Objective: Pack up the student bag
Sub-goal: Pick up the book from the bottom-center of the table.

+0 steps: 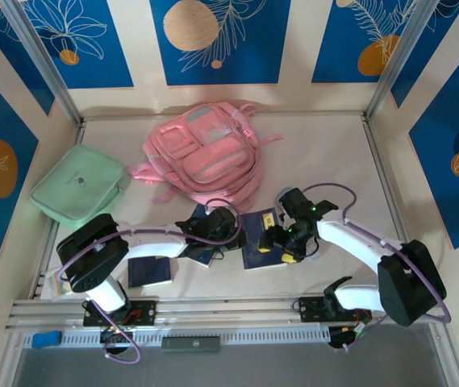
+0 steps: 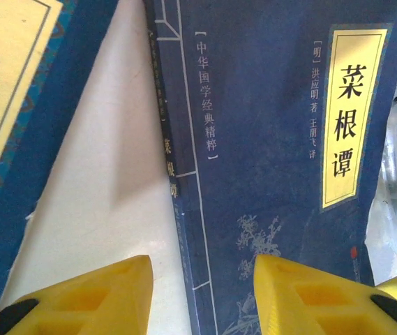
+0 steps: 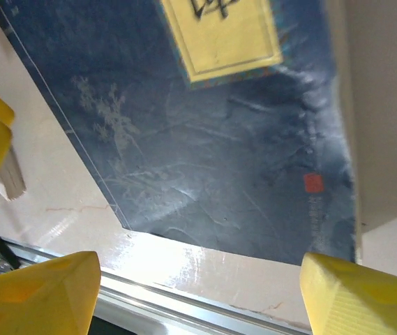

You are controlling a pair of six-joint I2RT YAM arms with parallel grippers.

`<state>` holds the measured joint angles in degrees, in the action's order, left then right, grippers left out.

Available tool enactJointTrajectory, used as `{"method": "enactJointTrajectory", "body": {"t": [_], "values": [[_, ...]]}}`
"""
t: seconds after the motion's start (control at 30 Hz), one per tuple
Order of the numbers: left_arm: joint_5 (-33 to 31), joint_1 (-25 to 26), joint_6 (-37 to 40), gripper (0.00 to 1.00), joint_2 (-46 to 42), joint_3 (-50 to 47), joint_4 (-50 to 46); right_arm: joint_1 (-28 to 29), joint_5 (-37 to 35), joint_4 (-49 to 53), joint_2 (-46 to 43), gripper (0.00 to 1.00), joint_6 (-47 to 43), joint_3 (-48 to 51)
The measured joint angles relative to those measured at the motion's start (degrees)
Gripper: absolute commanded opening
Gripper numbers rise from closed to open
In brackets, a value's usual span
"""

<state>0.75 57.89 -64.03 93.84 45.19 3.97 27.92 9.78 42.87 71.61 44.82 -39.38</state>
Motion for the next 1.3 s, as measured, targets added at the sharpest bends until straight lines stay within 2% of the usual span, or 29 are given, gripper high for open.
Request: {"method": "enactJointTrajectory", "body": {"t": [0.17,0.33,0.77,1.0,1.3], "values": [[0.42,0.02,0.94,0.36,2.91,3.08,-0.31,-7.82,0.50,0.04,-0.66,0.76,-2.73,1.25],[-0.02,0.28,1.36,0.36,3.98,5.62,-2.84,-10.10,1.79,-1.40,1.53,0.76,-6.51,2.08],[-1.90,0.74,1.46,0.36,6.62,6.32,-5.46,-7.80,1.27,-6.38,6.99,0.77,-8.46,2.54],[-1.92,0.74,1.55,0.36,7.37,7.96,-7.13,-4.98,-0.55,-6.34,6.21,0.77,-8.46,2.27],[-2.14,0.76,2.86,0.35,7.61,8.52,-8.31,-3.43,3.80,-6.27,2.38,0.77,-9.20,2.34]]}}
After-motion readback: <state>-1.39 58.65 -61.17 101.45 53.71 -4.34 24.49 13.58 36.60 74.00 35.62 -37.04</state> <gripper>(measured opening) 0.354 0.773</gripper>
